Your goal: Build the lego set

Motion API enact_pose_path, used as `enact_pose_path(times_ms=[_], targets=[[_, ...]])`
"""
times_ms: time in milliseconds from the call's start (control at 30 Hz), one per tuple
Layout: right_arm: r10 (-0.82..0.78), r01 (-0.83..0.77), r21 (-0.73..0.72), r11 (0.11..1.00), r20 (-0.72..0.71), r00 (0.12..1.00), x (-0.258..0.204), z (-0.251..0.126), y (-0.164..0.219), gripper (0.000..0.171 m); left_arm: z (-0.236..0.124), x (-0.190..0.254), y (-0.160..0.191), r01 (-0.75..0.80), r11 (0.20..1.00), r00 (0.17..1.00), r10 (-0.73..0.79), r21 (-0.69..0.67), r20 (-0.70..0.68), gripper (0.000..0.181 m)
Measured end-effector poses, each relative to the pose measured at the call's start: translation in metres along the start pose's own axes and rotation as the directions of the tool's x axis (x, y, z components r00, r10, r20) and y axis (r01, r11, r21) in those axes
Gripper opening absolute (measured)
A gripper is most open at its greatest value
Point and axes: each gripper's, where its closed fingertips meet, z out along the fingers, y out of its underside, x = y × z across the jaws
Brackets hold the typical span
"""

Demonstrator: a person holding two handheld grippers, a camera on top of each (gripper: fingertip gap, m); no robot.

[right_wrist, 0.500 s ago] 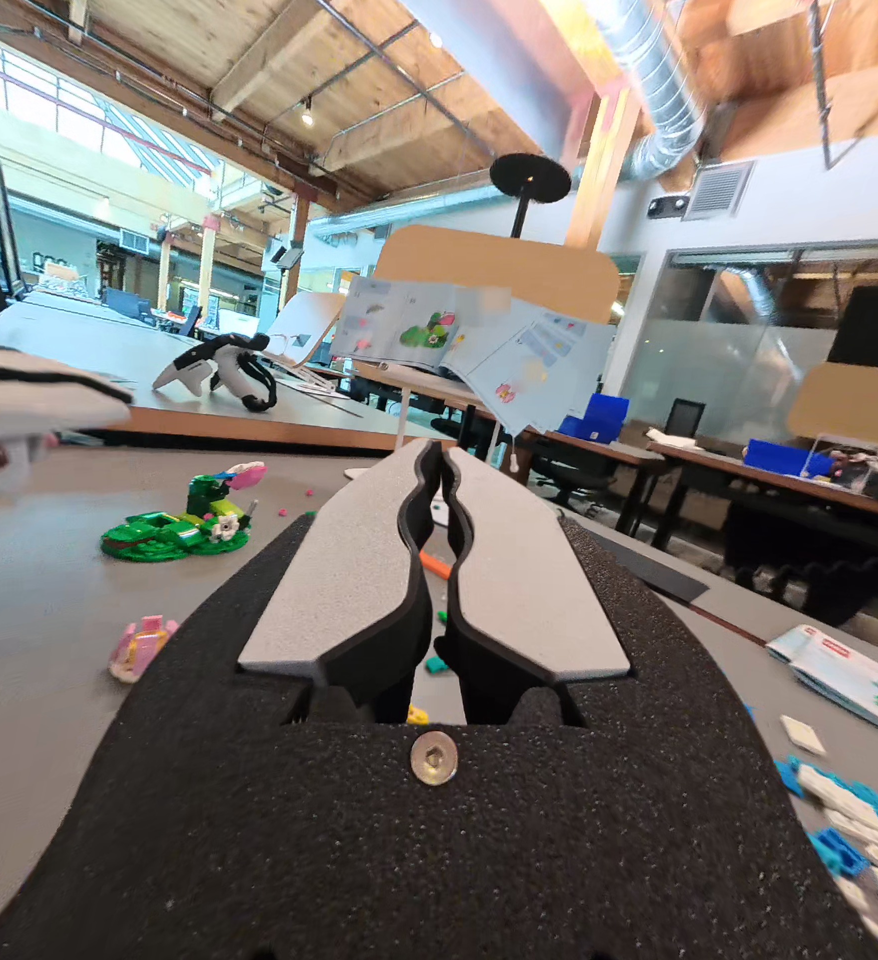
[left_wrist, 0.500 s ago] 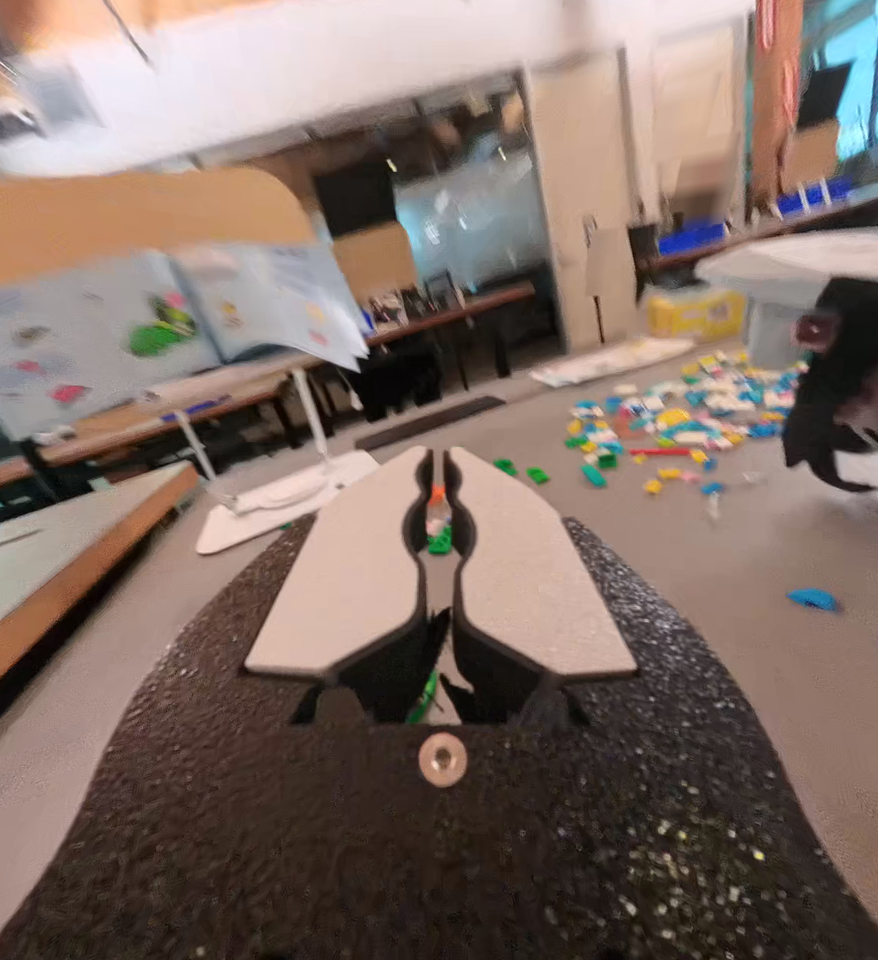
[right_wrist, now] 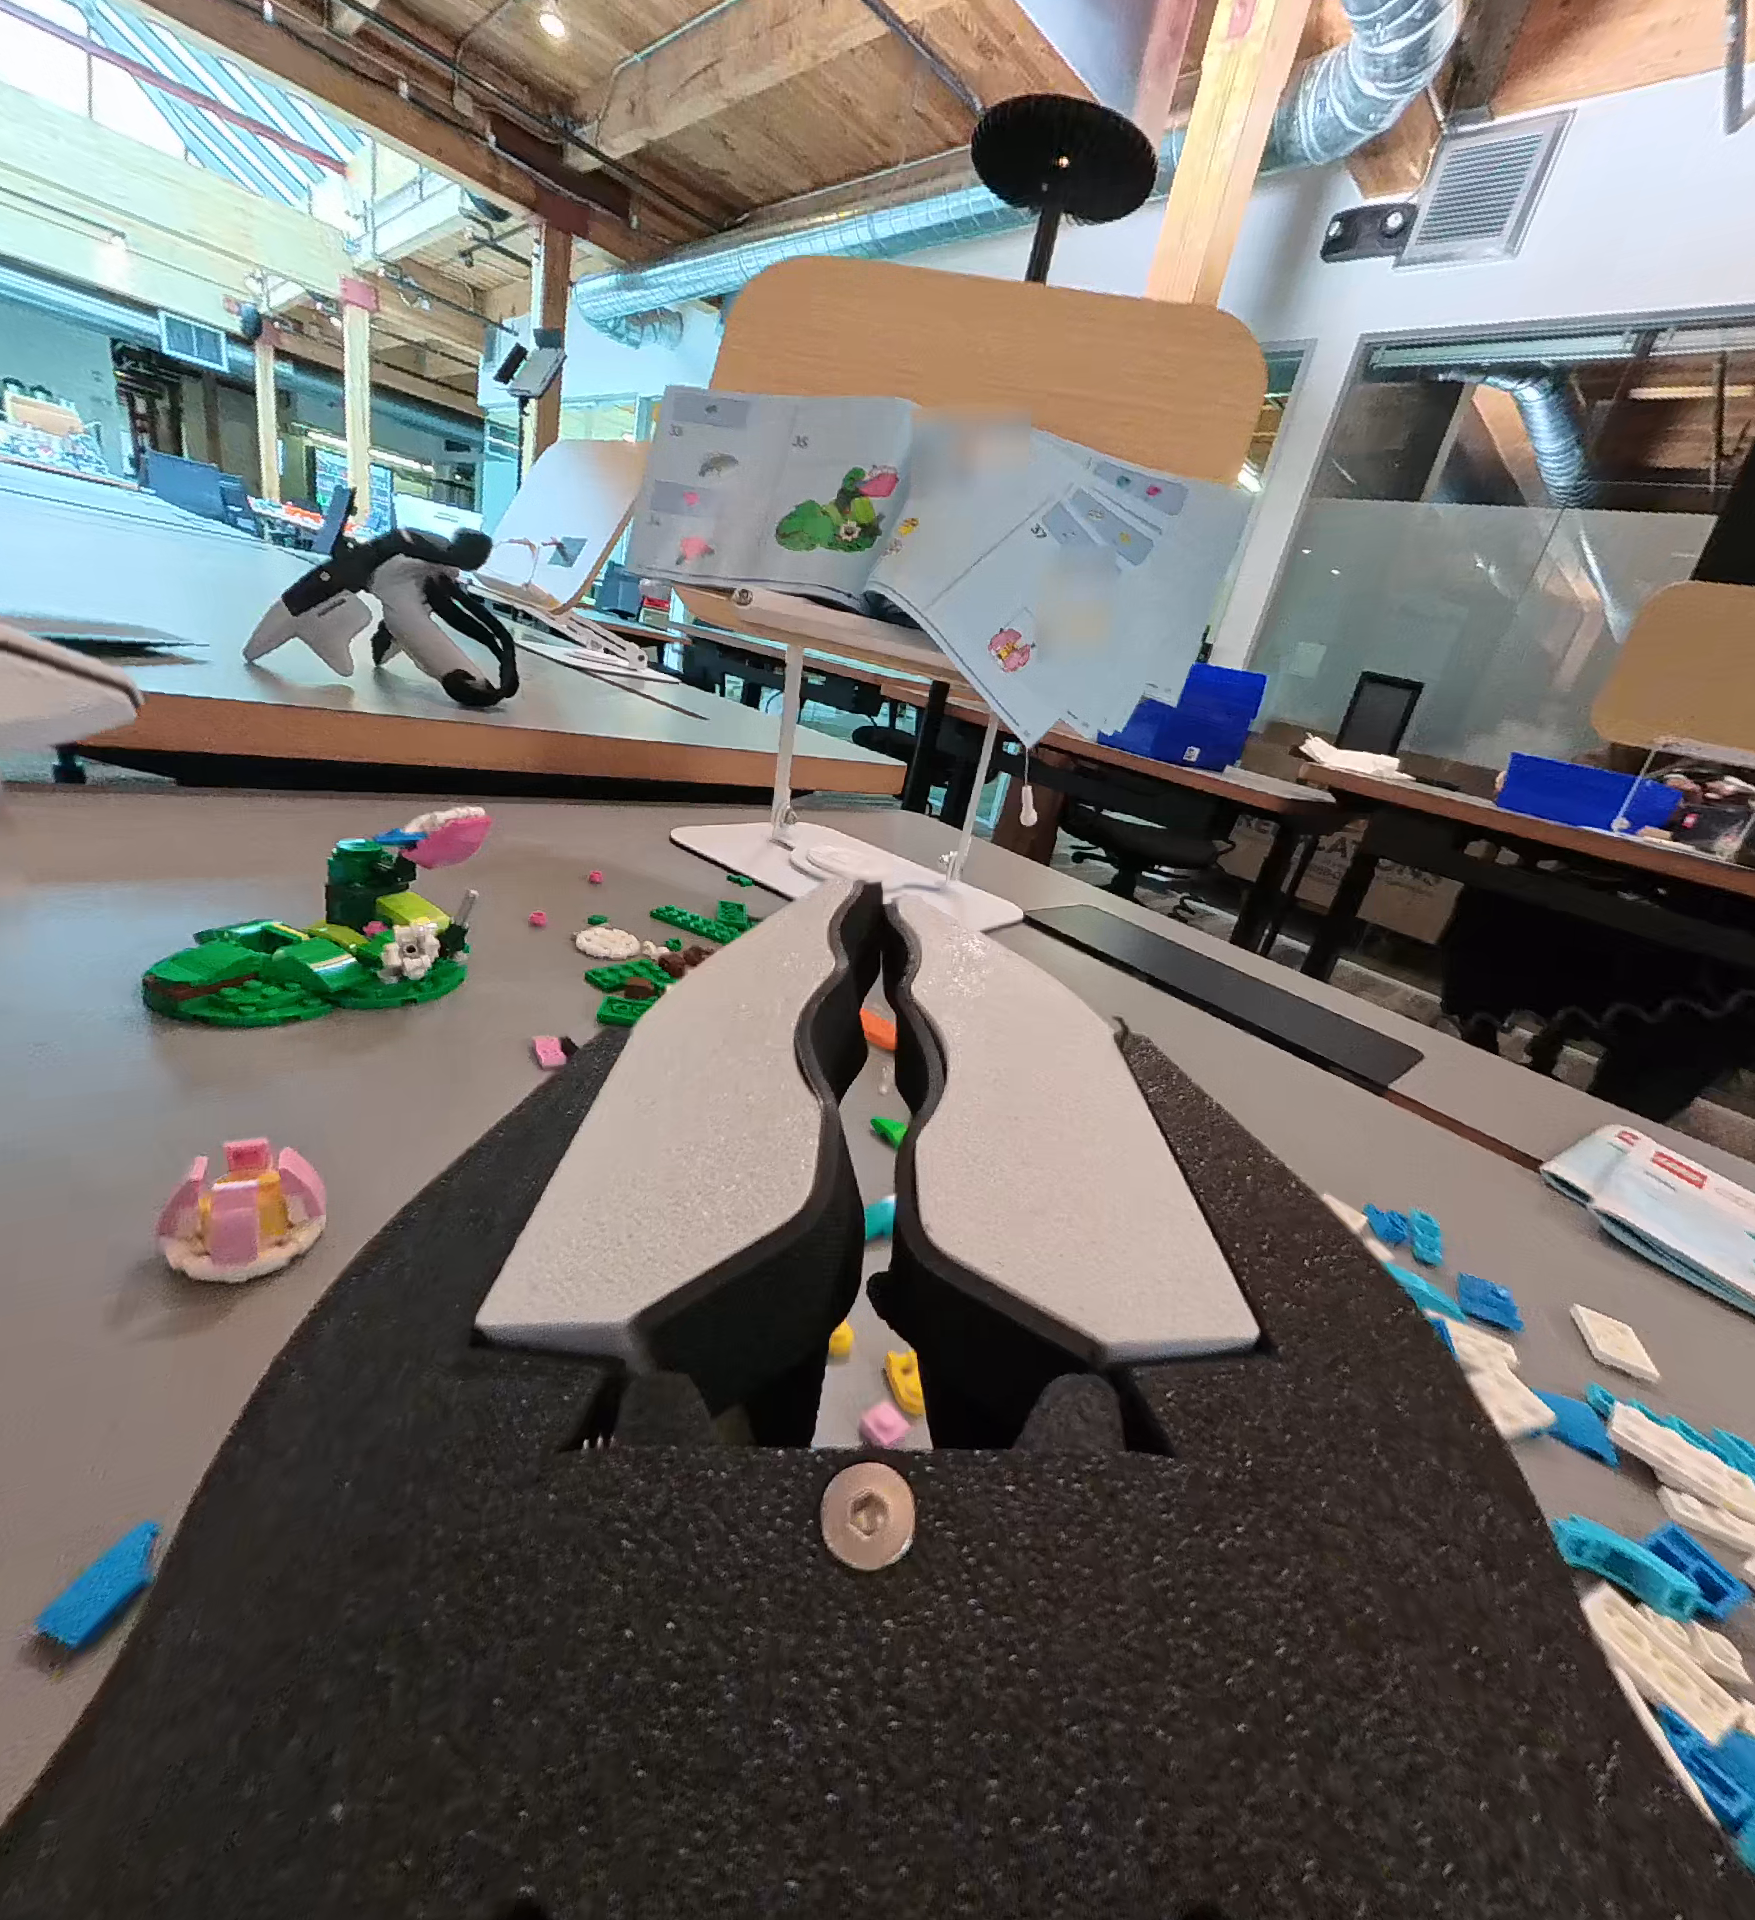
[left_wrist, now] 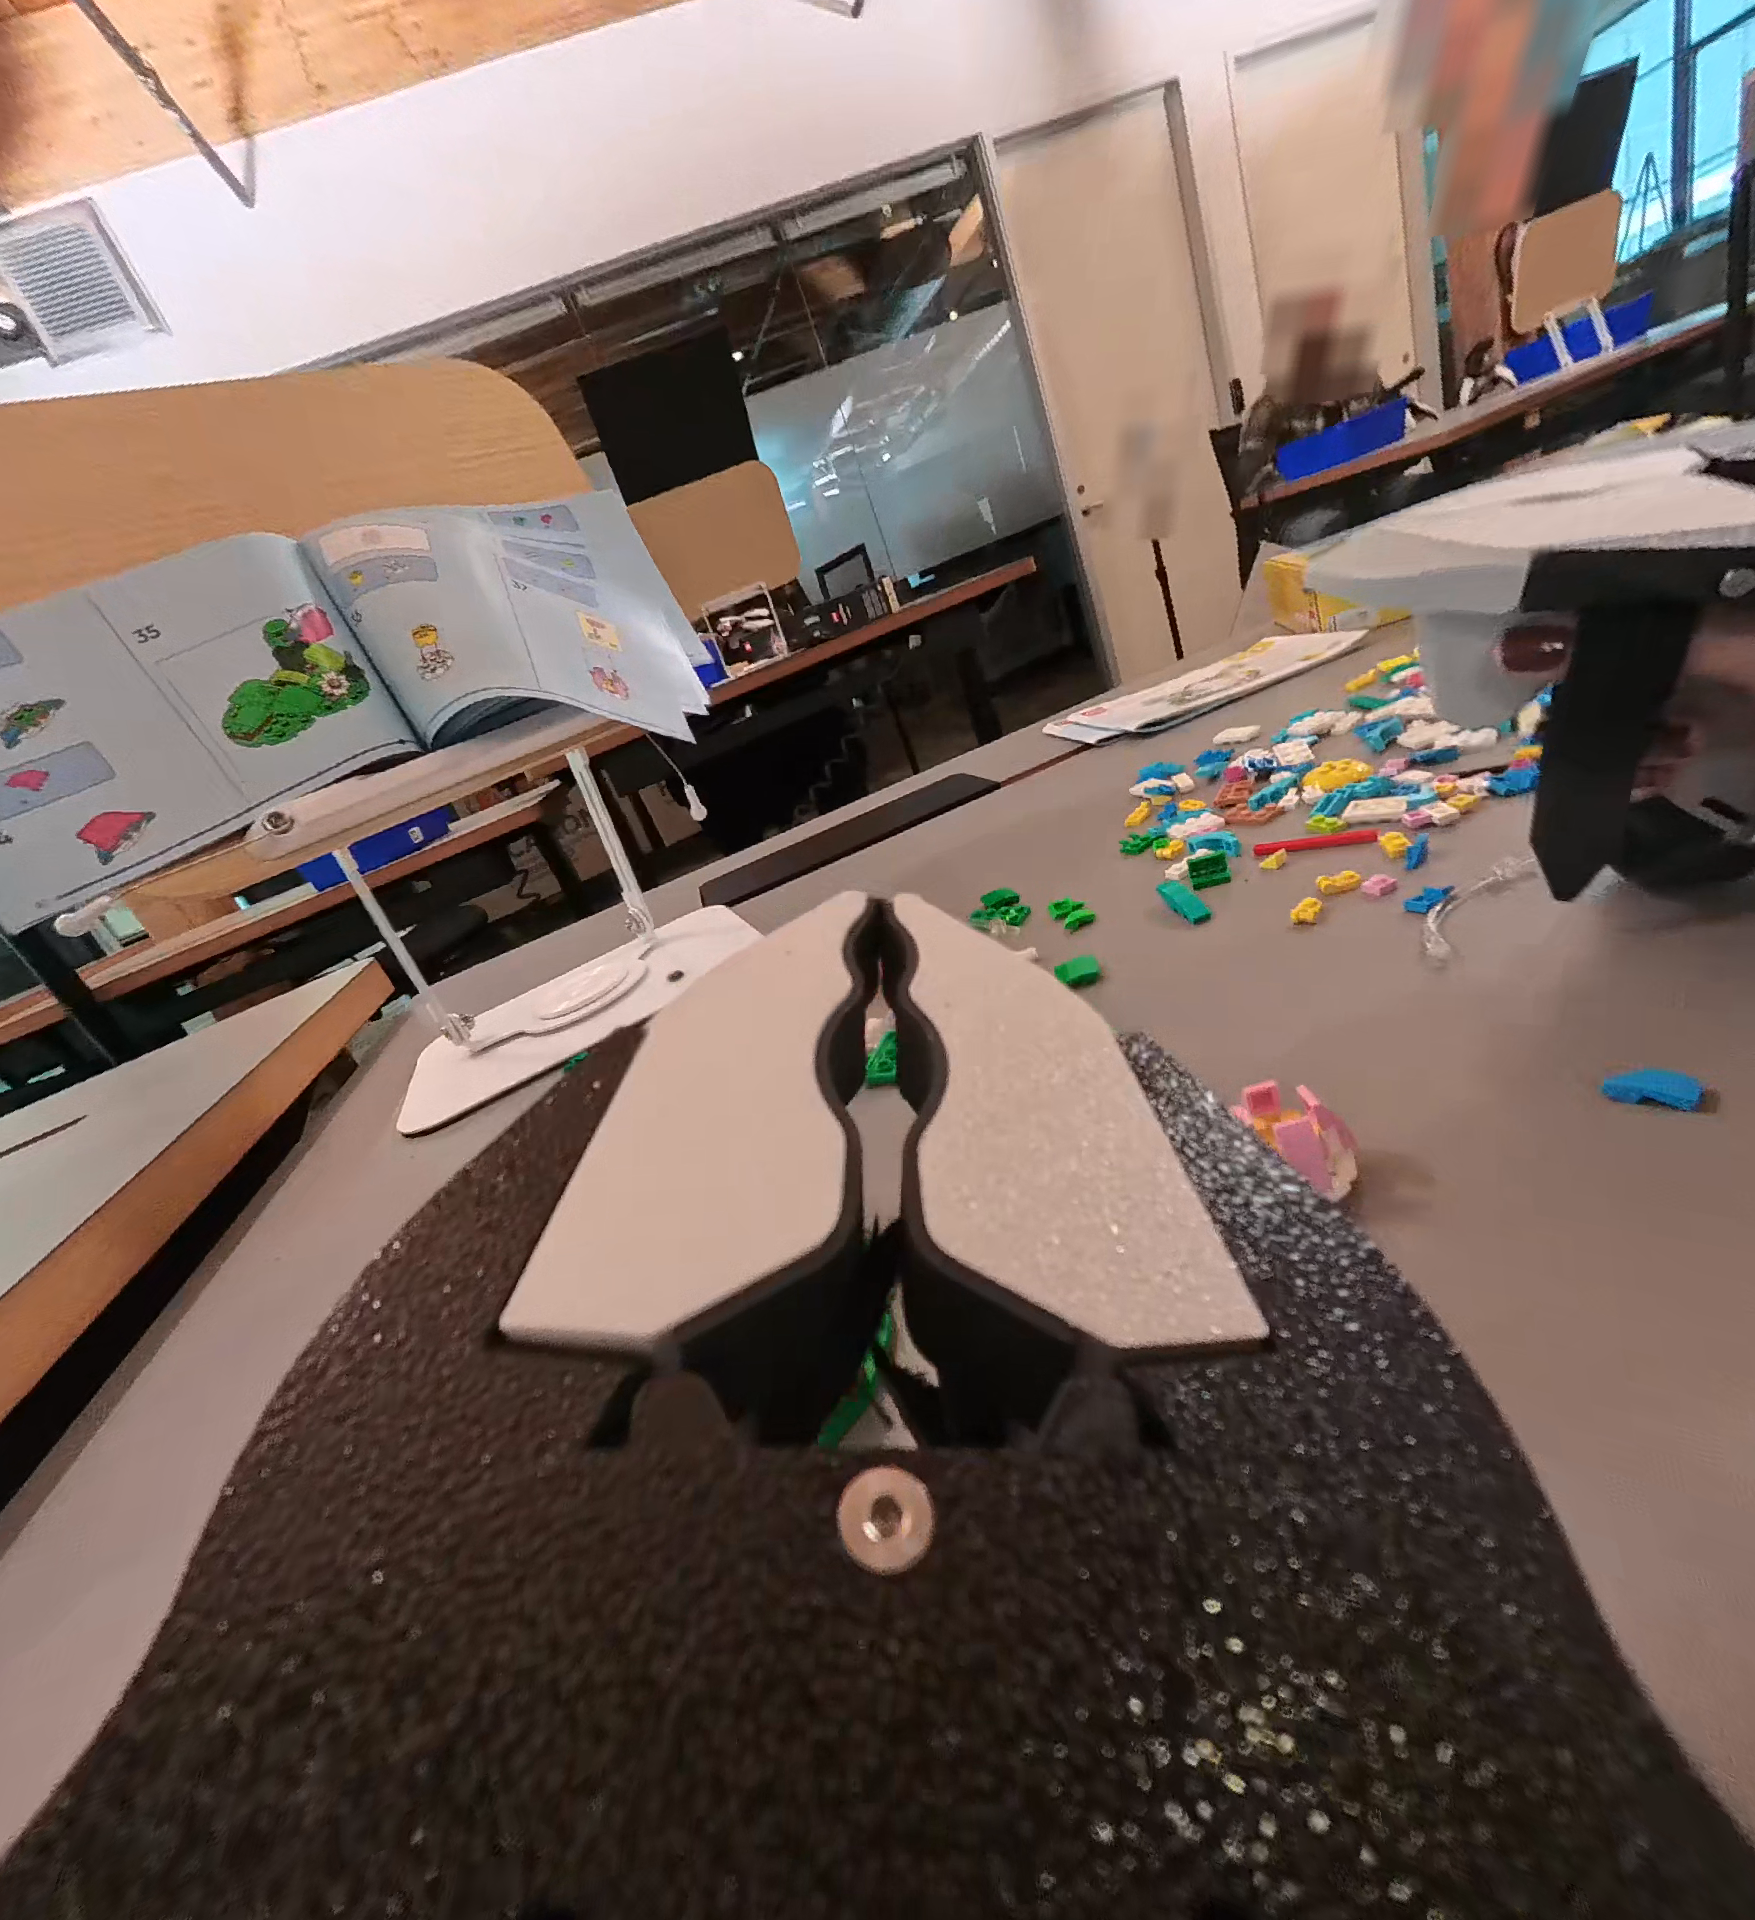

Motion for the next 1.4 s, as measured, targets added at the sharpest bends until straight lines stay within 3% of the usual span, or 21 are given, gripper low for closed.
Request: enact_pose_path(times_ms=[167, 333, 433, 533, 600, 667, 833, 967, 1100, 1233, 1400], targets=[[0.047, -0.048, 0.008, 0.999, 0.071, 0.996, -0.008, 0.028, -0.009, 0.000, 0.009, 0.009, 0.000, -0.085, 0.995, 0.996, 0.084, -0.053, -0.030, 0.000], [-0.010, 0.021, -0.040, 0.999, 0.244, 0.970, -0.041, 0.069, 0.012, 0.000, 0.029, -0.020, -0.022, -0.401, 0.904, 0.905, 0.416, -0.150, 0.093, 0.000], [-0.056, 0.070, -0.041, 0.997, 0.291, 0.955, -0.051, 0.086, 0.021, 0.000, 0.061, -0.036, -0.033, -0.395, 0.898, 0.908, 0.414, -0.193, 0.063, 0.000], [-0.101, 0.103, 0.006, 0.995, 0.272, 0.957, -0.050, 0.096, 0.020, 0.000, 0.106, -0.052, -0.038, -0.427, 0.875, 0.899, 0.437, -0.229, -0.009, 0.019], [-0.103, 0.096, 0.038, 0.995, 0.290, 0.951, -0.055, 0.097, 0.017, 0.000, 0.140, -0.067, -0.033, -0.527, 0.794, 0.840, 0.540, -0.301, -0.049, 0.033], [-0.121, 0.104, 0.067, 0.992, 0.322, 0.939, -0.062, 0.093, 0.014, 0.000, 0.173, -0.082, -0.023, -0.651, 0.665, 0.737, 0.669, -0.366, -0.095, 0.041], [-0.133, 0.098, 0.116, 0.988, 0.337, 0.932, -0.064, 0.086, 0.006, 0.000, 0.242, -0.110, 0.011, -0.868, 0.248, 0.367, 0.904, -0.430, -0.219, 0.056], [-0.075, 0.037, 0.123, 0.992, 0.325, 0.943, -0.056, 0.085, 0.004, 0.000, 0.279, -0.118, 0.036, -0.907, 0.089, 0.215, 0.938, -0.412, -0.272, 0.056], [-0.023, -0.015, 0.113, 0.993, 0.326, 0.945, -0.052, 0.087, 0.005, 0.000, 0.306, -0.118, 0.052, -0.922, 0.080, 0.202, 0.934, -0.378, -0.296, 0.050], [-0.027, -0.012, 0.115, 0.993, 0.333, 0.942, -0.053, 0.087, 0.005, 0.000, 0.321, -0.115, 0.063, -0.931, 0.171, 0.282, 0.900, -0.323, -0.334, 0.041], [-0.029, -0.012, 0.116, 0.993, 0.342, 0.939, -0.055, 0.087, 0.005, 0.000, 0.334, -0.127, 0.066, -0.936, 0.085, 0.210, 0.913, -0.342, -0.349, 0.034]])
